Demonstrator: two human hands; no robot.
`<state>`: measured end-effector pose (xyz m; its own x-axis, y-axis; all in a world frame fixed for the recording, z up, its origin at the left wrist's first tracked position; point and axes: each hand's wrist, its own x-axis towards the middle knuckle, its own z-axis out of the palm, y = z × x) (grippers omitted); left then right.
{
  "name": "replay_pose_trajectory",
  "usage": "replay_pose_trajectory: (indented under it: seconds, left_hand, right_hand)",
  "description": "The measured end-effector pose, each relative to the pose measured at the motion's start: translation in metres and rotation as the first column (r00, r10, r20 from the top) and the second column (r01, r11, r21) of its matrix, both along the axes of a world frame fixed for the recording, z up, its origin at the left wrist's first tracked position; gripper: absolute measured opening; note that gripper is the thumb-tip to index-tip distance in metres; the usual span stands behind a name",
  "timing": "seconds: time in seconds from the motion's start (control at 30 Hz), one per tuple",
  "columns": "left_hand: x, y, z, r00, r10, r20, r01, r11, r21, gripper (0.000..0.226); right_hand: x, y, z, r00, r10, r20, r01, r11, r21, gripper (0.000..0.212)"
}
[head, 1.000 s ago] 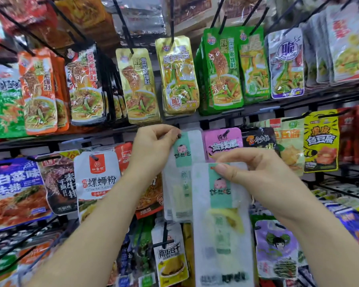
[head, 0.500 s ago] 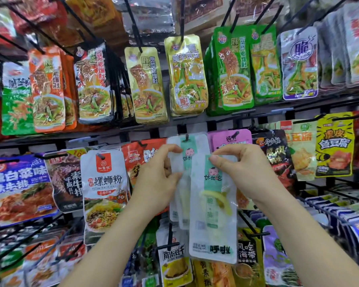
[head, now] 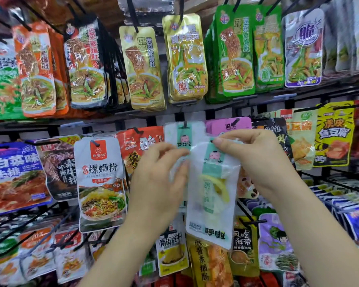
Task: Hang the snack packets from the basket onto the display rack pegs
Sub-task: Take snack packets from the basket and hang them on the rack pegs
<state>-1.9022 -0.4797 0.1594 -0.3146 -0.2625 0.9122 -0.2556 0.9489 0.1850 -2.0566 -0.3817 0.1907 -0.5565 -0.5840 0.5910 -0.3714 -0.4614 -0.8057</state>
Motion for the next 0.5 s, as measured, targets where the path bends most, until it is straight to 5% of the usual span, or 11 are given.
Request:
replay_pose_trajectory:
  seconds: [0.1, 0.2, 0.27, 0.37, 0.43, 0.5]
  left_hand:
    - [0.008, 0.036, -0.013, 0.97, -0.189, 0.154, 0.113, 0.908, 0.403, 0.086]
    - [0.008, 0.054, -0.02, 0.938, -0.286, 0.198, 0.133, 0.82, 0.556, 0.106]
    - [0.006, 0.055, -0.019, 0.936, -0.344, 0.08, 0.221, 0.747, 0.628, 0.094]
    - [0.005, 0.044, -0.018, 0.866, -0.389, -0.313, 0.488, 0.526, 0.696, 0.023]
    - [0.009, 0.038, -0.013, 0.739, -0.418, -0.528, 0.659, 0.288, 0.695, 0.025]
    - [0.011, 0.034, -0.011, 0.634, -0.475, -0.61, 0.748, 0.178, 0.639, 0.024]
  right_hand:
    - [0.011, 0.001, 0.002, 0.999, 0.007, 0.04, -0.004, 0.997, -0.078, 0.008]
    - [0.028, 0.003, -0.001, 1.0, -0.008, -0.008, 0.007, 0.992, -0.125, 0.009]
    - [0.044, 0.008, -0.002, 0.983, 0.181, 0.032, -0.176, 0.977, -0.122, 0.007]
    - [0.055, 0.012, -0.006, 0.954, 0.297, 0.04, -0.293, 0.953, -0.077, 0.028]
    - [0.05, 0.011, -0.012, 0.985, 0.137, -0.106, -0.142, 0.989, -0.039, 0.028]
    - [0.046, 0.01, -0.02, 0.981, 0.111, -0.157, -0.099, 0.992, 0.08, 0.057]
